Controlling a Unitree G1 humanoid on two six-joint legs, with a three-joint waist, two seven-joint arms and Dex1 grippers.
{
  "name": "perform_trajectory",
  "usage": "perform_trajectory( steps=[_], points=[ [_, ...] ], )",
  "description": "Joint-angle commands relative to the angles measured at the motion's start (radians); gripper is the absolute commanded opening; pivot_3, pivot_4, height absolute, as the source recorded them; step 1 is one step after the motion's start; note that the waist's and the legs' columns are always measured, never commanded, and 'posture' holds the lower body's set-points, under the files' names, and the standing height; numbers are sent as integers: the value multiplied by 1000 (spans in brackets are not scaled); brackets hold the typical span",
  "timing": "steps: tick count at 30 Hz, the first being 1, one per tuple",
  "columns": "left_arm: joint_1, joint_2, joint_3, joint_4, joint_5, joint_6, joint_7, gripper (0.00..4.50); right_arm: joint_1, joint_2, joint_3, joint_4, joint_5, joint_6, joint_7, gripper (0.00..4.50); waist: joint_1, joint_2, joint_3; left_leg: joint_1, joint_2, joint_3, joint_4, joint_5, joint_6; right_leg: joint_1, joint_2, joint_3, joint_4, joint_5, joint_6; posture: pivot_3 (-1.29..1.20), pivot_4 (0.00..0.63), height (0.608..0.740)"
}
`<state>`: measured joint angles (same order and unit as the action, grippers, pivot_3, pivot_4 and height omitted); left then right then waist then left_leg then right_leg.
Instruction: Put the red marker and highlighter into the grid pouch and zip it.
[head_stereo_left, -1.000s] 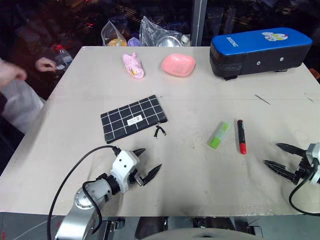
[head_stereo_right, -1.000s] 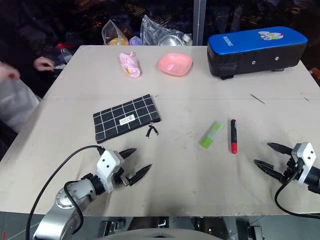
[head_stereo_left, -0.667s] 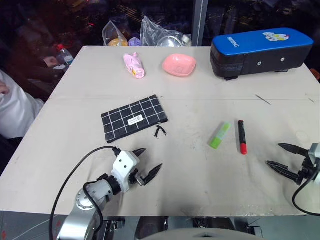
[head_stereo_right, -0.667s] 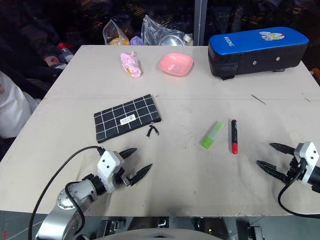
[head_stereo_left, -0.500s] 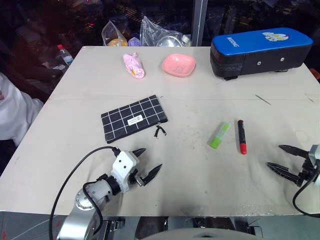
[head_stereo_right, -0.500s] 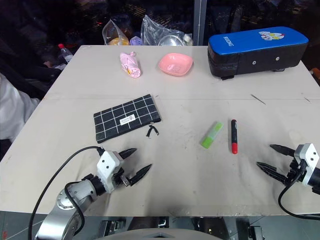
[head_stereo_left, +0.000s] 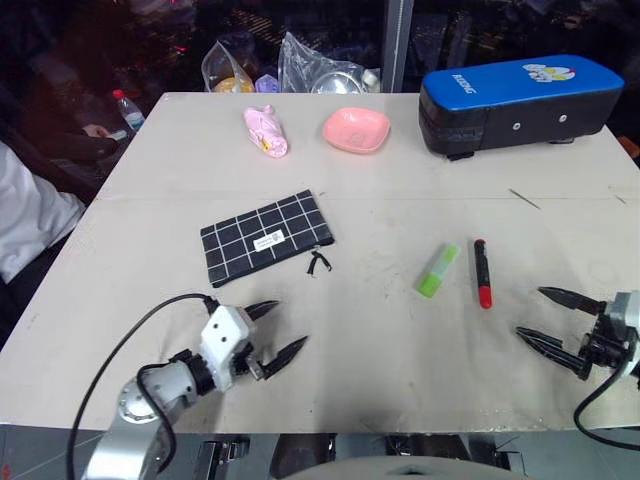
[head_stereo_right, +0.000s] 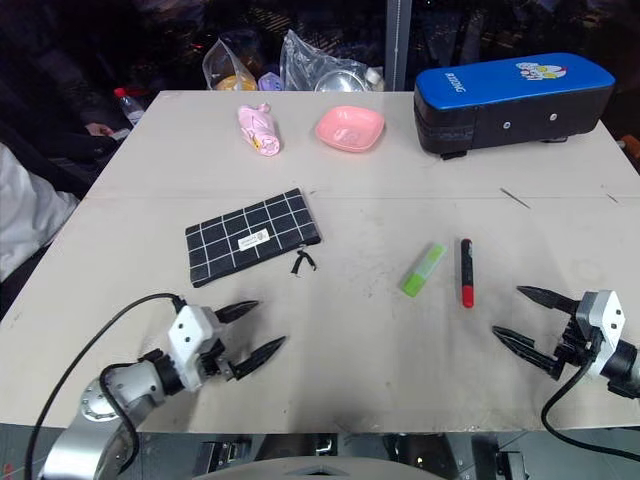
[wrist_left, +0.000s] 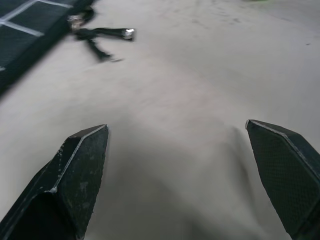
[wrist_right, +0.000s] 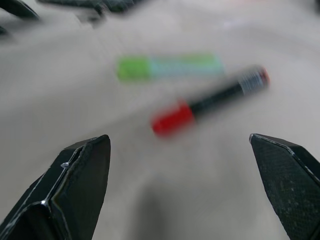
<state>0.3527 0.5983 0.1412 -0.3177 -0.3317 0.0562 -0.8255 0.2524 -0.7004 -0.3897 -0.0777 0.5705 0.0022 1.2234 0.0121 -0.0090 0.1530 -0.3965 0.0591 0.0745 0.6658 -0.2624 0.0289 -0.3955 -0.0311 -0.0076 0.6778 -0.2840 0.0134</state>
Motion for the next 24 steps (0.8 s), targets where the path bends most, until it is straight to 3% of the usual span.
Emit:
perform_trajectory(
  steps=[1, 5, 11, 17, 24],
  points=[
    [3, 40, 127, 62, -46, -54, -36, 4477, 9, 13, 22, -188, 85, 80, -49, 4500, 0, 0, 0, 0, 0, 0, 0, 0, 0, 0, 0, 0, 0, 0, 0, 0, 150, 738],
    [-61, 130, 273, 288, -22, -142, -55, 4477, -34, 48, 83, -341, 152, 171, -137, 4500, -1, -2, 1, 0, 1, -1, 0, 0, 0, 0, 0, -2, 1, 0, 0, 0, 150, 738],
    [-203, 250, 306, 604, 58, -385, -117, 4477, -73, 76, 122, -380, 133, 189, -199, 4500, 5, -6, 0, -2, -2, 0, 0, -1, 1, 0, -4, -4, -1, 0, 0, 0, 150, 738],
    [-401, 331, 189, 919, 204, -703, -164, 4477, -79, 85, 155, -403, 118, 186, -219, 4500, 2, -10, 0, -2, -2, 0, 0, -1, 2, 0, -4, -5, -1, 0, 0, 0, 150, 738],
    [-700, 328, -29, 1224, 463, -1038, -56, 4477, -80, 72, 149, -408, 113, 183, -229, 4500, 6, -11, -1, -2, -2, 0, 1, -1, 2, 0, -3, -7, 0, 0, 1, 0, 150, 738]
  ],
)
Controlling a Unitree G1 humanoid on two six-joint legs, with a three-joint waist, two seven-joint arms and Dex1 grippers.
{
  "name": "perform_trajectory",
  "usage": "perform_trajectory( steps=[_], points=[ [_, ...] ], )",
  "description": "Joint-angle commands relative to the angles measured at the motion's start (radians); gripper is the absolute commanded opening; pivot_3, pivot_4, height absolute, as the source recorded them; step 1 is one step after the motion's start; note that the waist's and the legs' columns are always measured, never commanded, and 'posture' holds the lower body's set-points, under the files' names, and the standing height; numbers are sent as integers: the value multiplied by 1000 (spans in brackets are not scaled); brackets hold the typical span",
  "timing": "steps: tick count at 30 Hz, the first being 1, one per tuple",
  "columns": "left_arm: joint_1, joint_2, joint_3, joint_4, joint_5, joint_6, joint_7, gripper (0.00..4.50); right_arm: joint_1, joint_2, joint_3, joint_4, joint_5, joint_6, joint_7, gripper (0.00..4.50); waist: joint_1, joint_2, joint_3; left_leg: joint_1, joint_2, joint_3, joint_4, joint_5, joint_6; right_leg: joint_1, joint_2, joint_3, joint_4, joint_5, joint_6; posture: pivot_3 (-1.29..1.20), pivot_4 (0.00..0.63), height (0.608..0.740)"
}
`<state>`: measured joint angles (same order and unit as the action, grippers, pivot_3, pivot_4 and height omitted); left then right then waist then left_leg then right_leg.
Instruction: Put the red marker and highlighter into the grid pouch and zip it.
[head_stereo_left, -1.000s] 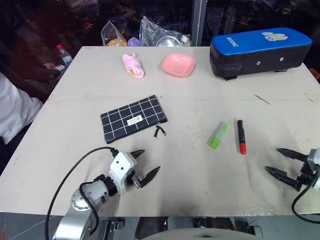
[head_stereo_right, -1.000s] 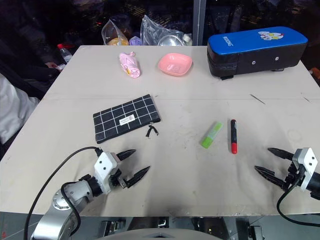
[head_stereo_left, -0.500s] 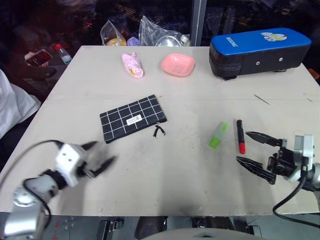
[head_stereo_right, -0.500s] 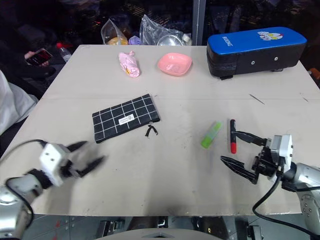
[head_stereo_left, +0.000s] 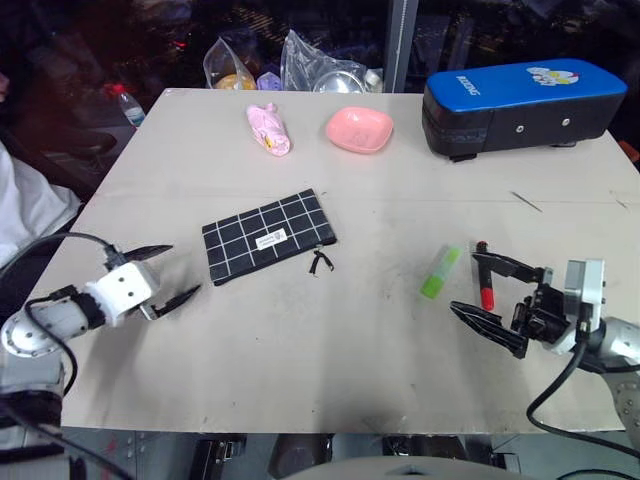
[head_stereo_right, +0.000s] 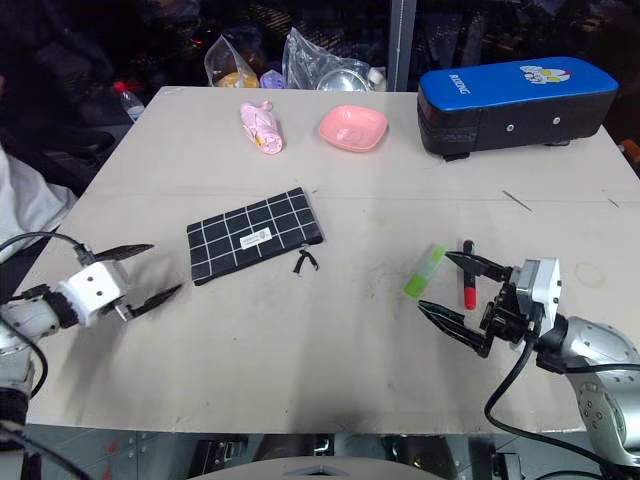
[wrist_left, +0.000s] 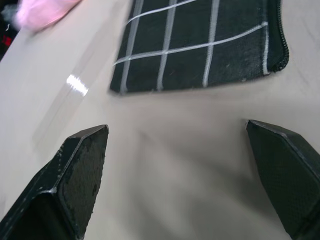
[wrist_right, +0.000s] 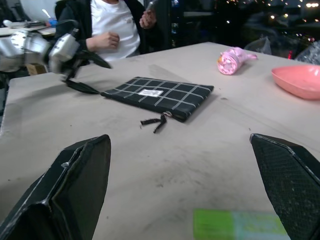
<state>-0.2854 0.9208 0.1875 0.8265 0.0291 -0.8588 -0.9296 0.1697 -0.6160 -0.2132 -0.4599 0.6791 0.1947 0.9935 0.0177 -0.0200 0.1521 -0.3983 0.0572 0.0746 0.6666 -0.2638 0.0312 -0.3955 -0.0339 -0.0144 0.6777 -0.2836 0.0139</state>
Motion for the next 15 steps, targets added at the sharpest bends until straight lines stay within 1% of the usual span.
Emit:
perform_trajectory(
  steps=[1, 5, 7, 9, 11, 15],
  points=[
    [-93, -2, -105, 109, 133, -162, 65, 4477, 5, -14, -32, -23, 5, -11, 3, 4500, 1, 0, 0, 0, 0, 0, 0, 0, 0, 0, 0, 0, 0, 0, 0, 0, 150, 738],
    [-188, -38, -207, 173, 229, -308, 136, 4477, 18, -22, -50, -26, 6, -13, 1, 4500, -1, 1, -1, 0, 0, 2, 0, 0, 0, 0, 1, 0, 0, 0, 1, 0, 150, 738],
    [-219, -60, -248, 172, 270, -380, 173, 4477, 28, -21, -65, -33, 10, -14, -8, 4500, 0, 1, -1, 0, 0, 2, 0, 0, 0, 0, 1, 0, 0, 0, 1, 0, 150, 738],
    [-257, -96, -279, 162, 346, -446, 252, 4477, 45, -11, -69, -48, -4, -19, -25, 4500, 3, 1, -1, 0, -1, 2, 1, 0, 0, 0, 1, 0, 0, 1, 1, 0, 150, 738],
    [-289, -120, -295, 160, 418, -476, 342, 4477, 54, 5, -70, -71, 5, -12, -55, 4500, 7, 1, -1, 0, -1, 1, 1, 0, 0, 1, 1, 0, 0, 1, 2, 0, 150, 738],
    [-330, -163, -312, 135, 544, -480, 531, 4477, 89, 2, -74, -85, -13, -21, -62, 4500, 2, 1, -1, 0, -1, 2, 2, 0, 0, 0, 2, 0, 0, 3, 5, 0, 150, 738]
  ],
)
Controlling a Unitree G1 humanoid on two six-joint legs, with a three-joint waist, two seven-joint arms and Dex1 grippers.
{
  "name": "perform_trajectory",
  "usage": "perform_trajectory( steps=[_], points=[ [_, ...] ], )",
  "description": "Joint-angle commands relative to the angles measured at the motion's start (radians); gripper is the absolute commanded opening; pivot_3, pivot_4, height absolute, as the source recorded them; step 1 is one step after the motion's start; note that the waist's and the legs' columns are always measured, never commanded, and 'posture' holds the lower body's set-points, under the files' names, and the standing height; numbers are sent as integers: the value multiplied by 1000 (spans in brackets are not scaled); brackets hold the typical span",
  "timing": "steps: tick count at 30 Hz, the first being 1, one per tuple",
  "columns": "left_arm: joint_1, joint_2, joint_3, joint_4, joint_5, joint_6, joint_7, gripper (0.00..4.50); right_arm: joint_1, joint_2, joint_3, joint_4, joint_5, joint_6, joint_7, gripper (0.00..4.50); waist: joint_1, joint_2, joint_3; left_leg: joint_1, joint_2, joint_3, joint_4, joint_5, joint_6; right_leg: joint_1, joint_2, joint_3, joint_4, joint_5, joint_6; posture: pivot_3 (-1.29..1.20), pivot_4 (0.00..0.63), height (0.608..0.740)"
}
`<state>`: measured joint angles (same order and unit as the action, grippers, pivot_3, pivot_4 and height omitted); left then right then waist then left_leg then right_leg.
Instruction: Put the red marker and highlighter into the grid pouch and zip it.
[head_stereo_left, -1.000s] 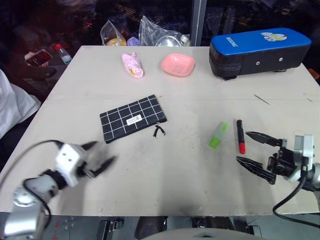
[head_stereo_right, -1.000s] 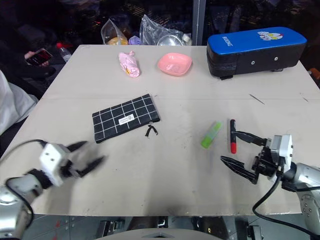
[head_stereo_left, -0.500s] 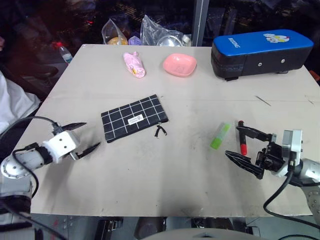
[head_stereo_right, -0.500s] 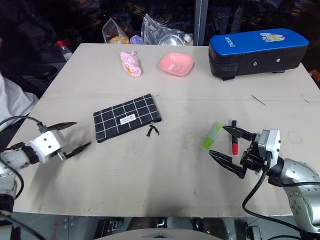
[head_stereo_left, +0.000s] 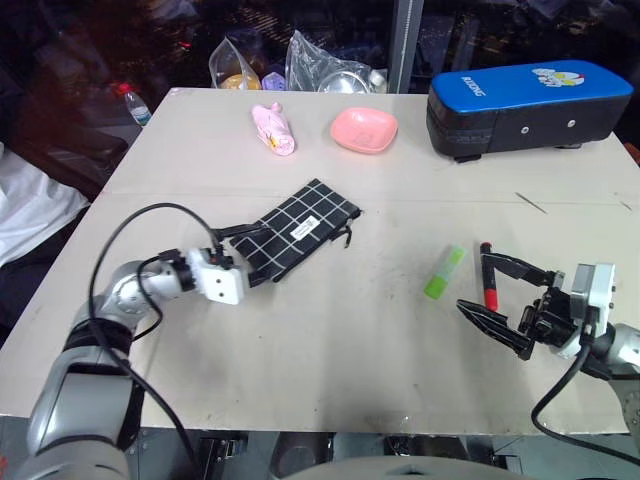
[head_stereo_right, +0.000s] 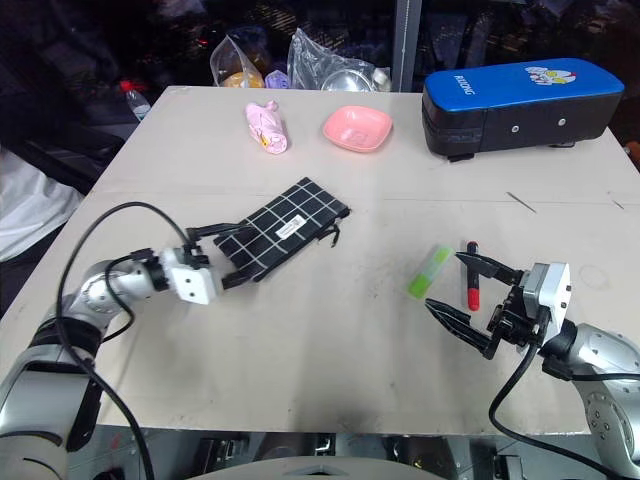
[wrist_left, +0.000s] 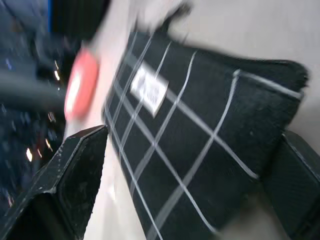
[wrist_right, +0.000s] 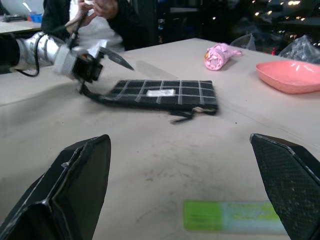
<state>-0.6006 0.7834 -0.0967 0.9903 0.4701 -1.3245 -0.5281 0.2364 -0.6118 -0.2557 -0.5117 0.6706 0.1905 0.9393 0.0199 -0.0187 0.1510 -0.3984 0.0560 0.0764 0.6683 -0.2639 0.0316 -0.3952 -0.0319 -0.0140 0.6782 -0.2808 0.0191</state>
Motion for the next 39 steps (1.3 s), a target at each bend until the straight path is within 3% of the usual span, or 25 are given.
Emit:
perform_trajectory(
  steps=[1, 3, 5, 7, 11, 13, 19, 23, 27, 29, 31, 36, 39],
  points=[
    [-21, -32, -36, -35, 134, -11, 174, 4477, 29, -2, -33, -34, -7, -20, -10, 4500, -1, 0, 0, 0, 0, 0, 0, 0, 0, 0, 0, 0, 0, 0, 0, 0, 150, 738],
    [-26, -45, -57, -52, 195, 0, 255, 3952, 42, -2, -33, -37, -14, -26, -14, 4500, -4, 0, 0, 0, 0, 0, 0, 0, 0, 0, 0, 0, 0, 0, 0, 0, 150, 738],
    [-31, -54, -81, -63, 238, 18, 317, 3019, 50, 0, -36, -39, -19, -32, -21, 4500, -6, -1, 0, 0, 0, 0, 0, 0, 0, 0, 0, 0, 0, 0, 0, 0, 150, 738],
    [-37, -58, -109, -62, 278, 48, 368, 2576, 51, 3, -39, -36, -24, -38, -27, 4500, -7, -1, 0, 0, 1, 0, 0, 0, 0, 0, 0, 0, 0, 0, 0, 0, 150, 738],
    [-50, -61, -164, -33, 315, 122, 420, 706, 47, 6, -28, -22, -38, -52, -30, 4500, -1, 3, -2, 0, 0, -1, 0, 0, 0, 0, 1, -1, 1, 0, 0, 0, 150, 738],
    [-52, -61, -179, -18, 308, 140, 435, 98, 44, 7, -22, -19, -44, -55, -32, 4500, 2, 6, -5, 1, 0, 0, 0, 0, 0, 1, 1, 0, 1, 0, 0, 0, 150, 738],
    [-40, -61, -180, 11, 215, 145, 443, 98, 30, 11, -11, -6, -53, -59, -33, 4500, 0, 12, -9, 4, -1, 0, 1, 1, 1, 3, 1, 0, 2, 0, 1, 0, 150, 738],
    [-6, -102, -153, -41, -98, 125, 270, 98, 15, 16, 1, -9, -56, -38, -58, 4500, -3, 12, -9, 3, 0, 0, 1, 1, 1, 3, 1, 0, 2, 0, 0, 0, 150, 738],
    [64, -152, -134, -350, -479, 389, 38, 98, -40, 38, 30, -22, -74, 17, -148, 4500, -5, 8, -7, -1, 0, 1, 1, 1, 1, 0, 0, 0, 1, 0, 0, 0, 150, 738],
    [113, -176, -151, -622, -710, 645, -80, 98, -135, 45, 93, -13, -177, 90, -266, 4500, -8, 5, -5, -2, 0, -1, 1, 1, 1, 0, -1, 0, 1, 0, 0, 0, 150, 738],
    [146, -191, -148, -790, -817, 815, -131, 98, -219, 40, 147, -6, -232, 166, -331, 4500, -14, 4, -4, -2, 1, 0, 2, 3, -2, -1, -2, 2, 2, 0, 0, 0, 150, 738],
    [204, -210, -119, -956, -891, 998, -217, 98, -420, 52, 206, 38, -291, 376, -469, 4500, -24, 5, -4, 0, 1, -1, 1, 4, -4, -1, 5, 4, 2, 0, 0, 0, 150, 738],
    [223, -237, -118, -974, -854, 1013, -237, 98, -530, 87, 181, 81, -274, 508, -549, 4500, -27, 4, -4, -1, 1, -2, 1, 5, -5, -1, 6, 4, 2, 0, 0, 0, 150, 738]
  ],
)
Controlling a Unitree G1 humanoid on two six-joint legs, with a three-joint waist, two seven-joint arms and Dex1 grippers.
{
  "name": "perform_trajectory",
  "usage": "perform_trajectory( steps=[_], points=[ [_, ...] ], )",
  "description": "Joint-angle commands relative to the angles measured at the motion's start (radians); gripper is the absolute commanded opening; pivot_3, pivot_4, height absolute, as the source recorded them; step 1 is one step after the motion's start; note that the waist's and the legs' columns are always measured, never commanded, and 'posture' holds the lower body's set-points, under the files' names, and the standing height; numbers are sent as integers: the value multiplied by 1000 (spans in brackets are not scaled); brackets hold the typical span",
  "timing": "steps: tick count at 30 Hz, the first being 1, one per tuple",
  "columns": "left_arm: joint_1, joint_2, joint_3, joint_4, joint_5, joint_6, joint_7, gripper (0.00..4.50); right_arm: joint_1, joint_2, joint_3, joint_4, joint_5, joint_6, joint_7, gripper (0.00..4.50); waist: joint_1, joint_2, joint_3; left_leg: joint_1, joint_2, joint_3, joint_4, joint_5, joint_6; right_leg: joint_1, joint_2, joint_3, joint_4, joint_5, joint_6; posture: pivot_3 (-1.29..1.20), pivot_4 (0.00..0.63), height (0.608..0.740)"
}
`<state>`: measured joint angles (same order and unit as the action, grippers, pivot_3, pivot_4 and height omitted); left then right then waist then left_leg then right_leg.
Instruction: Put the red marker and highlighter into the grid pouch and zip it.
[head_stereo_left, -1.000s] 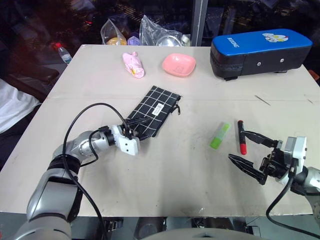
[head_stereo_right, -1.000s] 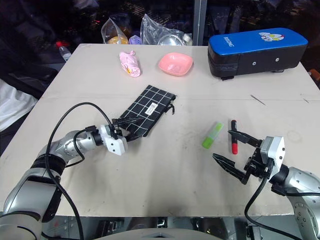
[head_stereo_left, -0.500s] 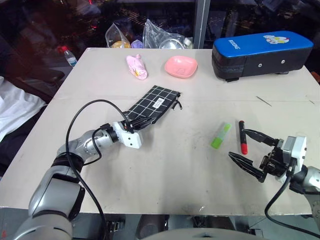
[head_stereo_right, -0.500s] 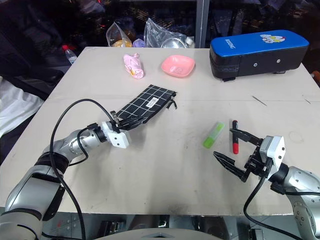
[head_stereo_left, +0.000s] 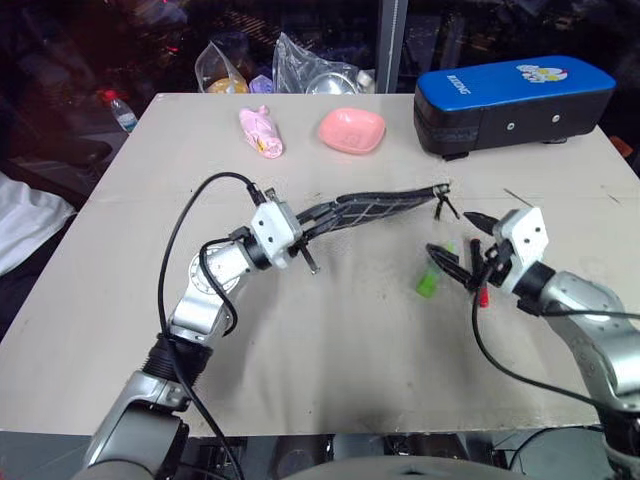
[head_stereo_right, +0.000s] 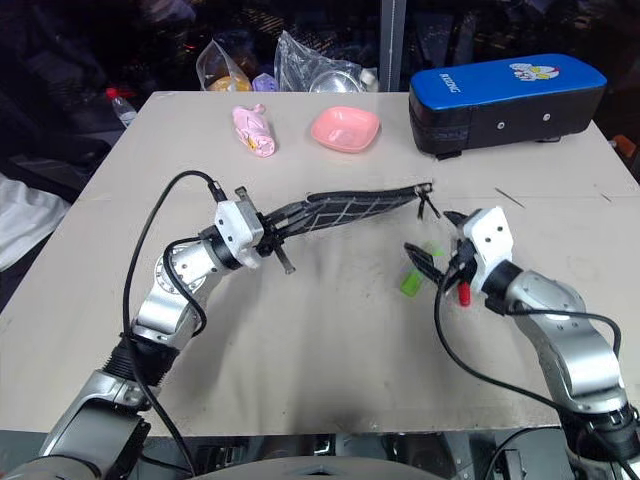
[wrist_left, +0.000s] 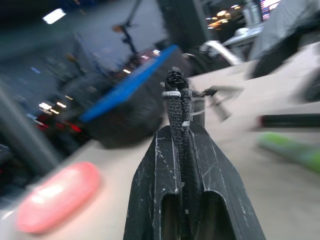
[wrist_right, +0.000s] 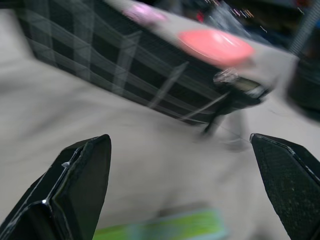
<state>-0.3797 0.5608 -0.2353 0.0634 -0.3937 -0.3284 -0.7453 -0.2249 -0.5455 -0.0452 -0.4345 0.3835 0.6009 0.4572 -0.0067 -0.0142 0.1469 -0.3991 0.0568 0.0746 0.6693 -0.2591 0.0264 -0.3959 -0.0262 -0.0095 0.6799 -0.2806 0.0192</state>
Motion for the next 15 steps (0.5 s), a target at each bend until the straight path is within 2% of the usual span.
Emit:
perform_trajectory(
  steps=[1, 8, 15],
  points=[
    [6, -22, 24, -48, 20, 19, -26, 98, -89, 27, -36, 11, 18, 128, -80, 4500, 1, 0, 0, 0, 0, 0, 0, 0, 0, 0, 0, 0, 0, 0, 0, 0, 150, 738],
    [20, -76, 33, -36, 75, 22, -40, 98, -183, 94, -107, 14, 150, 423, -143, 4500, 9, 0, 0, -1, 0, 0, 0, -2, 4, 0, -1, 1, -1, 0, 0, 0, 150, 738],
    [44, -100, 55, -44, 96, 15, -65, 98, -214, 90, -72, 73, 116, 423, -136, 4500, 4, 0, 0, -1, 0, 0, 0, -3, 5, 0, -1, 0, -1, 0, 0, 0, 150, 738]
  ],
)
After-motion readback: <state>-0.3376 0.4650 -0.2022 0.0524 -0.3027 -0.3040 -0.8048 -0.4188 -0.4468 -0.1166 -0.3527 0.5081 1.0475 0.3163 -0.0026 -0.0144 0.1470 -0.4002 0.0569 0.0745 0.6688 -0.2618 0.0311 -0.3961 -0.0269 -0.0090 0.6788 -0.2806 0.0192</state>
